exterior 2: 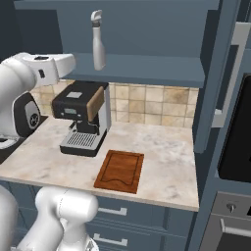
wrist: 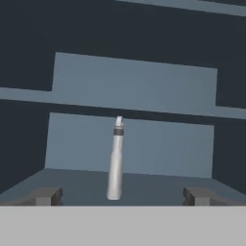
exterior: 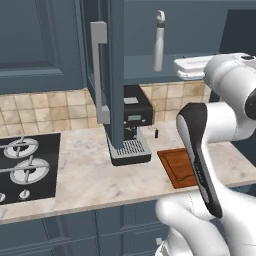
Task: Grab the spray bottle from the cabinet, then place it next to the cutting board for sanitizing. Then grab the dish brush from the countertop next to the sink and place it next to the cutting board.
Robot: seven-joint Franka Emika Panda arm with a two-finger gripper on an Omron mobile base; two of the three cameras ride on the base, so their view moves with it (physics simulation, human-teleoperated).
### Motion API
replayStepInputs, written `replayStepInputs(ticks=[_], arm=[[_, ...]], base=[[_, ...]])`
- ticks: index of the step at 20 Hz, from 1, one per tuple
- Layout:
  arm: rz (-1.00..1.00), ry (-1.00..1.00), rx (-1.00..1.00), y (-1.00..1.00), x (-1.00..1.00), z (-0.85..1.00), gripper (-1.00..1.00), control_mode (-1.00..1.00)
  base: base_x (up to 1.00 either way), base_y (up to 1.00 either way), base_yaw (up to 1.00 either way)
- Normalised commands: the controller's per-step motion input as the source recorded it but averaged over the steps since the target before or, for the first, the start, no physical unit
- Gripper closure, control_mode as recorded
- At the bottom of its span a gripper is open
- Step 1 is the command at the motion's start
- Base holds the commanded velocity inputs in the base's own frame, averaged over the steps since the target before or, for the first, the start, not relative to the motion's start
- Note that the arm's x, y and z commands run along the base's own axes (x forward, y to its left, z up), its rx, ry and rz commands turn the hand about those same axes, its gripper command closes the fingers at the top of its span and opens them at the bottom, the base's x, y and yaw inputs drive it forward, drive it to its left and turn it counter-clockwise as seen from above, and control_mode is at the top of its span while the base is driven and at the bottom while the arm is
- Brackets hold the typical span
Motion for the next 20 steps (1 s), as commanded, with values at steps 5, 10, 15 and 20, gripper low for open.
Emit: replayStepInputs(ticks=[5,10,15,20], arm=[[0.03,0.0,0.0,-0.14,0.26,0.16,-1.0,-1.0],[0.05,0.04,0.0,-0.03,0.33,0.01,-1.0,-1.0],[0.02,0.16,0.01,0.0,0.43,0.0,-1.0,-1.0],[0.01,0.03,0.0,0.0,0.46,0.0,-1.0,-1.0]], base=[[0.0,0.0,0.0],[0.0,0.0,0.0],[0.0,0.0,0.0],[0.0,0.0,0.0]])
